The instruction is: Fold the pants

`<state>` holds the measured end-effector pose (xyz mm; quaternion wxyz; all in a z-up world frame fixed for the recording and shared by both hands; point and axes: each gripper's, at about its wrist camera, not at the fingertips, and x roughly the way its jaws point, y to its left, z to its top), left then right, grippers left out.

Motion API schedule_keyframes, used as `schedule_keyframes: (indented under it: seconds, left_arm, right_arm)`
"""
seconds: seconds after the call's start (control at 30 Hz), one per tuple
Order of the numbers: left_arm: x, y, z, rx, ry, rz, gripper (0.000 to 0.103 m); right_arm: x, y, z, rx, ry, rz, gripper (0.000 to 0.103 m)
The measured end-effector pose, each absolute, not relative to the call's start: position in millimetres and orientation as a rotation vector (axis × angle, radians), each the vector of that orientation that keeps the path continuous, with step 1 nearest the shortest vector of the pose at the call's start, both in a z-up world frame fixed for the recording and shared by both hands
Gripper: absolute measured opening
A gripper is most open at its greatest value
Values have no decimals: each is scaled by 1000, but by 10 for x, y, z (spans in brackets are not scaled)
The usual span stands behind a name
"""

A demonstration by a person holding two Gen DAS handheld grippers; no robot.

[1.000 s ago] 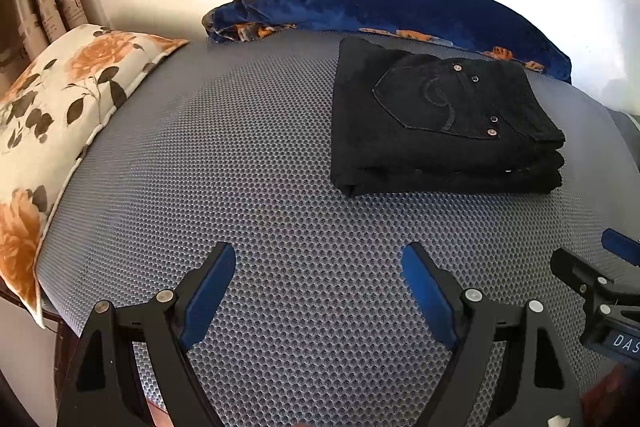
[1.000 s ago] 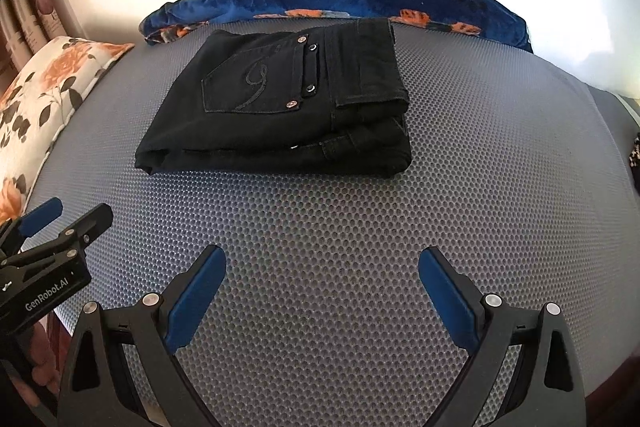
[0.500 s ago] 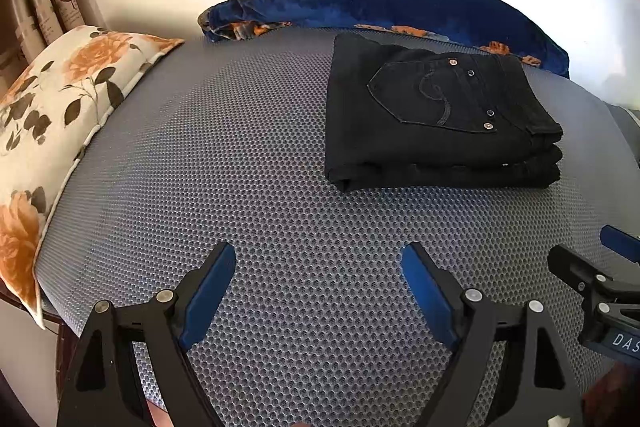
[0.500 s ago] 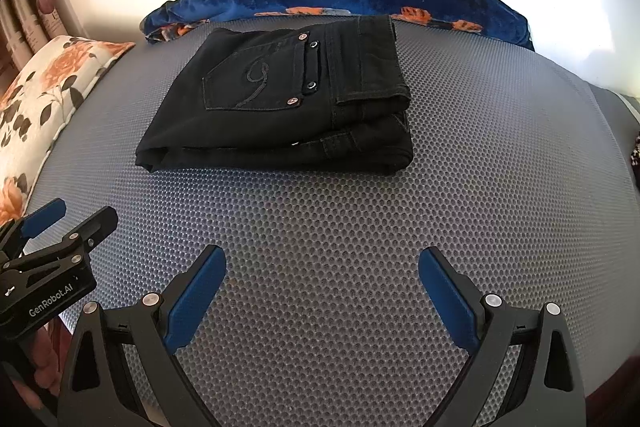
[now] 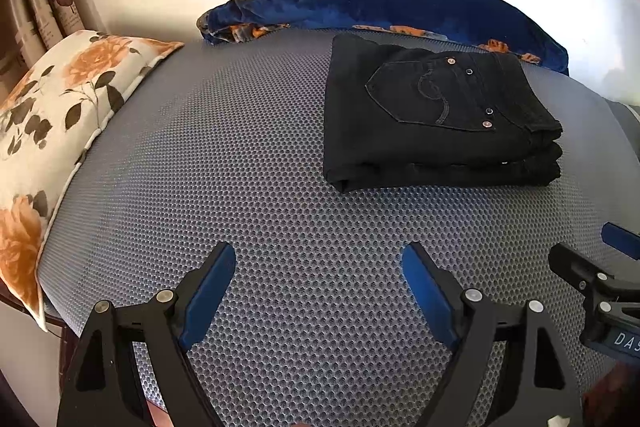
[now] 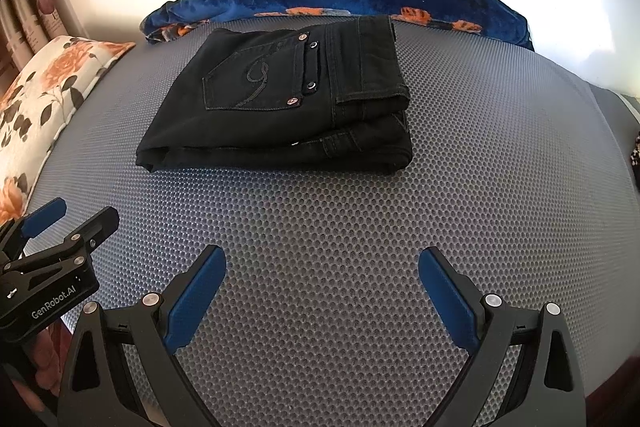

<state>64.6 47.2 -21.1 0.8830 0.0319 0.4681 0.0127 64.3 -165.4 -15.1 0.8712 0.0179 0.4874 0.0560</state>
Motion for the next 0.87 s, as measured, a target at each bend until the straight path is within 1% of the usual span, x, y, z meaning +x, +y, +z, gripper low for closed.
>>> schedule_keyframes:
  seconds: [0.6,0.87]
  left_arm:
    - [645,461,-219,85,967,32,83]
    - [629,443,-167,104,936,5,84]
  right_arm:
    - [651,-1659,-186,40,1027,115,97]
    - [644,-1680,-185,45,1026,107,97]
